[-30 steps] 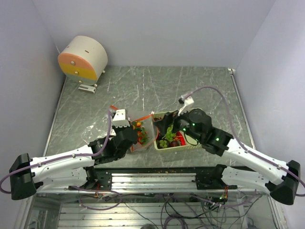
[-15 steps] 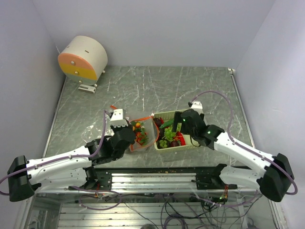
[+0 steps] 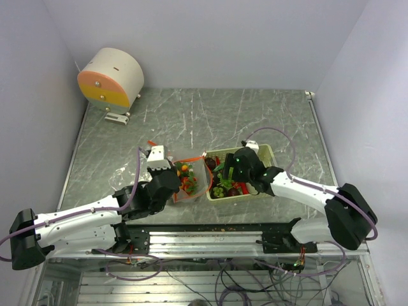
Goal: Place the food in the zip-top bag and seal the zipper
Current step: Pick up the fake fruit from the bin.
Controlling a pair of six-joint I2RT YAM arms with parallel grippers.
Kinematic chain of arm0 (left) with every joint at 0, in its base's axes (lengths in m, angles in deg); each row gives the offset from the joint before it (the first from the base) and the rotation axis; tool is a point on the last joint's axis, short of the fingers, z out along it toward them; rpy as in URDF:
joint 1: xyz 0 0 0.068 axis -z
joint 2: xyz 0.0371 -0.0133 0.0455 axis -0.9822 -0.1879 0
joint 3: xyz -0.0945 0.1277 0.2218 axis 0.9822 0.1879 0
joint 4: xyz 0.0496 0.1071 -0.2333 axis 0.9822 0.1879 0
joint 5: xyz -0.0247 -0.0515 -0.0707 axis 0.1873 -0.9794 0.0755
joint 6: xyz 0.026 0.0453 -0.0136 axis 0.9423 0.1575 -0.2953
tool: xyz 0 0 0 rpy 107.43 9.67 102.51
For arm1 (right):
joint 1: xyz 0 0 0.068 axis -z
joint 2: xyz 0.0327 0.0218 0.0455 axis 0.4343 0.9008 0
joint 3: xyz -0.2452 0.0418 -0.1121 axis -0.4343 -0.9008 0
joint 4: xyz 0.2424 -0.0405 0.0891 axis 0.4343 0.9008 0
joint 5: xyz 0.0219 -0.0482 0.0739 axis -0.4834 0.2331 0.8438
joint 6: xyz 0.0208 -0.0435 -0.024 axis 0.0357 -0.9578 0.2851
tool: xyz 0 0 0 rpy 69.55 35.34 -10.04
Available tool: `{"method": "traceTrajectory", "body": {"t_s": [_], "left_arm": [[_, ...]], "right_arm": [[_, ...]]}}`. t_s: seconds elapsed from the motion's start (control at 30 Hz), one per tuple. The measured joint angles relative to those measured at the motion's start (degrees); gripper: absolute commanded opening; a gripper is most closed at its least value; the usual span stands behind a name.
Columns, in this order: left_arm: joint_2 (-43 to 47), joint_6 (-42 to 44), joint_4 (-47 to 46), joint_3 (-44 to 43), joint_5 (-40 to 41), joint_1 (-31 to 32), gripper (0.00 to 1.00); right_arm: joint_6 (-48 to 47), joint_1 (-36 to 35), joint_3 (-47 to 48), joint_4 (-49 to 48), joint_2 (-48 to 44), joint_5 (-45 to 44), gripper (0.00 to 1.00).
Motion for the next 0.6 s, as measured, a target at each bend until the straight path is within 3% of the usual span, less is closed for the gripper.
{"method": "traceTrajectory", "body": {"t_s": [0.07,0.17,0.33,0.6], "left_arm": [[0.00,0.00,0.00,0.00,0.00,0.00,0.07],[0.00,-0.02,0.13,0.00,0.00,0.00,0.07],[0.24,-0.04,0.15,0.00,0.00,0.00,0.07],[0.79,-0.28,0.92,0.02,0.00,0.00,0.07]], "right_arm": [[0.24,0.11,-0.07,-0.83,1.42,-0.02,0.71],[0.28,0.15,-0.17,-1.36,2.19,-0.11,0.50],[0.07,0.09,-0.70,-1.42,1.29,-0.46,0.01],[-1.46,0.11,-0.81,1.33,-4.61,-2.23,0.00]]}}
